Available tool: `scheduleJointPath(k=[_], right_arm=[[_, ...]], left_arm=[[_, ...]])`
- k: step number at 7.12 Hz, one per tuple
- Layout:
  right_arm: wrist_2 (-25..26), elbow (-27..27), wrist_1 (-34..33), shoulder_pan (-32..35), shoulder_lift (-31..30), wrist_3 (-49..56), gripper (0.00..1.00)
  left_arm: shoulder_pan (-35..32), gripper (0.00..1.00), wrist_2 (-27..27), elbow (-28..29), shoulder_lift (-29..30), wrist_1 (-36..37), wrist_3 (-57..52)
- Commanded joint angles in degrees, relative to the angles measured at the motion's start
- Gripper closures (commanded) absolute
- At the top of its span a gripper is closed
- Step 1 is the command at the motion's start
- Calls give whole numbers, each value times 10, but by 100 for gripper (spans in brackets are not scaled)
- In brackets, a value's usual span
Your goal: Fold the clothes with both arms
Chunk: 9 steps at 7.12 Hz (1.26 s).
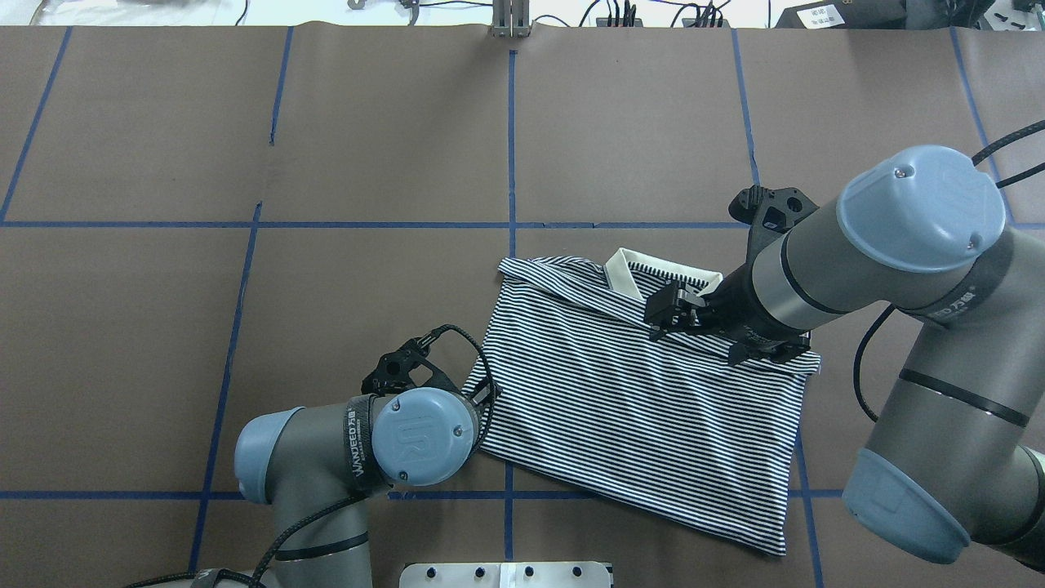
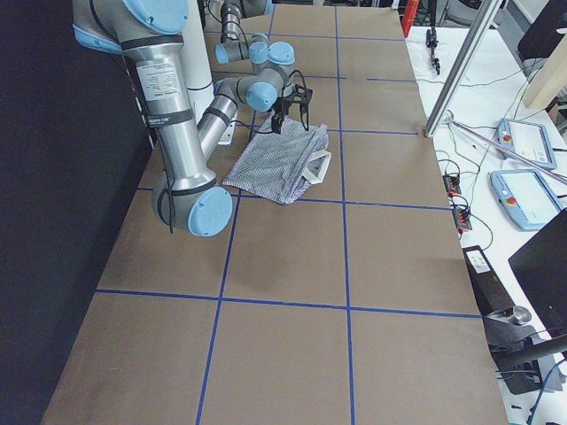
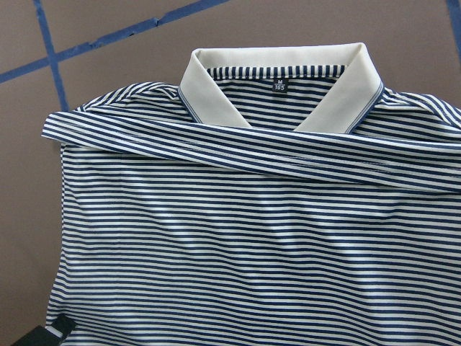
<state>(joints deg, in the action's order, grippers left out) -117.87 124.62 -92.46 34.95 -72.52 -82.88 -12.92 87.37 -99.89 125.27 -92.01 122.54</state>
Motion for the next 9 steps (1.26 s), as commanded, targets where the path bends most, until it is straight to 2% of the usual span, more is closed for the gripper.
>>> scheduleJointPath(k=[1,3,5,7,8,9], right_arm=[[0,-1,0,2,-1,0,0],[1,-1,0,3,0,0,0],[2,-1,0,3,0,-1,0],[4,-2,0,4,-1,-4,0],[4,-13,0,5,2,-4,0],[5,-17,1,6,4,-3,0]], left_arm=[[0,100,-2,-7,1,4,-21],[-16,100,-1,-15,1,17,-51],[-67,100,-3,-7,0,15,-73],[-107,100,-41,6,1,9,-122],[-139,100,-54,13,5,-2,-157],[-170,100,-64,55,20,-51,-205]])
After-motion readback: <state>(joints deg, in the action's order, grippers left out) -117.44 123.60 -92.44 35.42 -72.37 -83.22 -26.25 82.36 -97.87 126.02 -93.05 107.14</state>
